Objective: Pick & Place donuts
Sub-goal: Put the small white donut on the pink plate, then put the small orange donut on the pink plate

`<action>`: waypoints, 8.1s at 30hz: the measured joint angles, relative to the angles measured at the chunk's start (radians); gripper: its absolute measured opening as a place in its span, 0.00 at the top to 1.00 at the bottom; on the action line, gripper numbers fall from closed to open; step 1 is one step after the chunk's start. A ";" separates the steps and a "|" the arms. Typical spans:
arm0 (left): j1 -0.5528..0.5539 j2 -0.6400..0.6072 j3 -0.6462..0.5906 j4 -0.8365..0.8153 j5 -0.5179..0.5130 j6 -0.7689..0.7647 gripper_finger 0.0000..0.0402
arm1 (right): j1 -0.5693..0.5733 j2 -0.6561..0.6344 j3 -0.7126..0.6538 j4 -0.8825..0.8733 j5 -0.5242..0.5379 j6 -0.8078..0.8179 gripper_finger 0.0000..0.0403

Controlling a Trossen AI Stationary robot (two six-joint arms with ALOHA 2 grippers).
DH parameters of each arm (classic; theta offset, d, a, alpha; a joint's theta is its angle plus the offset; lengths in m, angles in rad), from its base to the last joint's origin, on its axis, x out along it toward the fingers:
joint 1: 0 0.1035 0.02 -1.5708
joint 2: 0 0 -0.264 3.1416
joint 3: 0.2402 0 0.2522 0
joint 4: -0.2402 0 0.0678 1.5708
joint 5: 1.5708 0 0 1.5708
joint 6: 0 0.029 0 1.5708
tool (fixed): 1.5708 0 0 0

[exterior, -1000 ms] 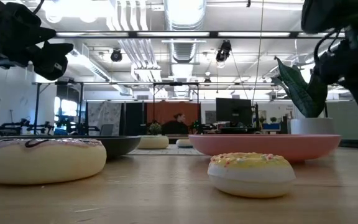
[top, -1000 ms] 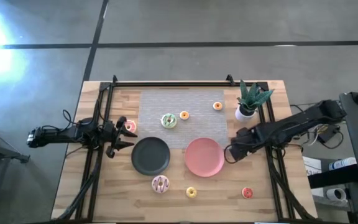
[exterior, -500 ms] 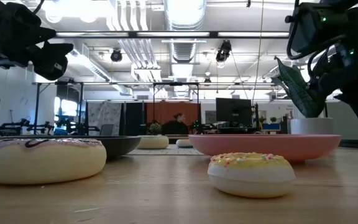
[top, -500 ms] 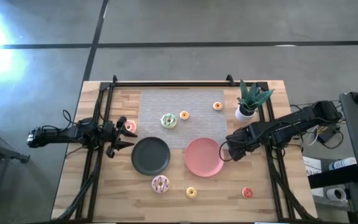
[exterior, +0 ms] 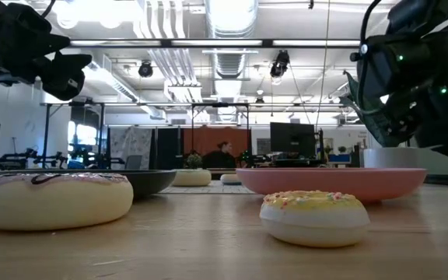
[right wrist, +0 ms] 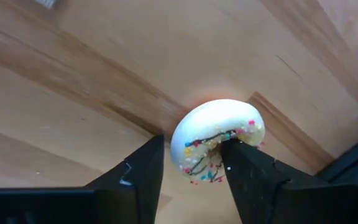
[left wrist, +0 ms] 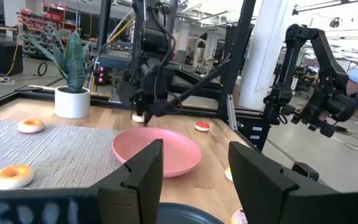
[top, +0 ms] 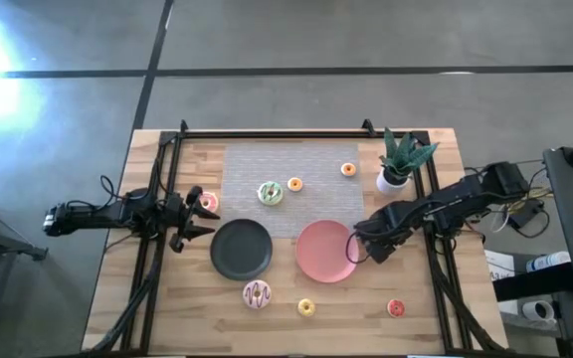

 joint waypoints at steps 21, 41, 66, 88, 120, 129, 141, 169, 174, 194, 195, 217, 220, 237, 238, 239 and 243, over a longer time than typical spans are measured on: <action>0.000 0.000 0.000 0.000 0.000 0.000 0.61 | 0.075 -0.160 0.220 0.254 0.097 -0.636 0.97; 0.000 0.000 0.000 0.000 0.000 0.000 0.61 | 0.089 0.312 0.469 0.205 -0.056 -0.850 0.97; 0.000 0.000 0.000 0.000 0.000 0.000 0.61 | 0.100 0.307 0.490 0.196 -0.083 -0.768 0.60; 0.000 0.000 0.000 0.000 0.000 0.000 0.61 | 0.150 0.275 0.490 0.190 -0.045 -0.796 0.44; -0.002 0.447 0.042 0.426 -0.074 -0.910 0.61 | 0.151 0.243 0.490 0.210 0.078 -0.788 0.44; 0.001 0.713 0.162 0.624 -0.219 -0.977 0.61 | 0.151 0.243 0.490 0.217 0.078 -0.697 0.44; -0.026 1.233 0.570 0.388 -0.170 -0.453 0.61 | 0.151 0.243 0.490 0.229 0.077 -0.688 0.44; -0.142 1.947 1.150 0.408 -0.146 -0.069 0.61 | 0.152 0.200 0.476 0.286 0.083 -0.702 0.44; -0.144 1.974 1.186 0.417 -0.128 -0.076 0.61 | 0.152 0.201 0.469 0.287 0.079 -0.703 0.44; -0.156 2.054 1.199 0.415 -0.101 -0.151 0.61 | 0.156 0.181 0.454 0.270 0.048 -0.692 0.44; -0.156 2.044 1.199 0.415 -0.101 -0.151 0.61 | 0.157 0.167 0.454 0.265 0.049 -0.691 0.44; -0.190 1.823 1.195 0.037 -0.223 0.033 0.61 | 0.565 0.020 0.290 0.183 -0.034 -0.068 0.44; -0.190 1.823 1.193 0.035 -0.222 0.032 0.61 | 0.635 0.022 0.279 0.184 -0.025 0.041 0.44; -0.191 1.823 1.193 0.036 -0.222 -0.007 0.61 | 0.710 0.120 0.206 0.207 -0.005 0.201 0.58; -0.191 1.823 1.193 0.036 -0.222 -0.009 0.61 | 0.710 0.119 0.204 0.222 -0.005 0.197 0.59; -0.191 1.823 1.193 0.035 -0.222 -0.014 0.61 | 0.710 0.119 0.201 0.233 -0.006 0.195 0.59; -0.191 1.823 1.193 0.028 -0.222 -0.018 0.61 | 0.710 0.119 0.194 0.276 -0.010 0.195 0.61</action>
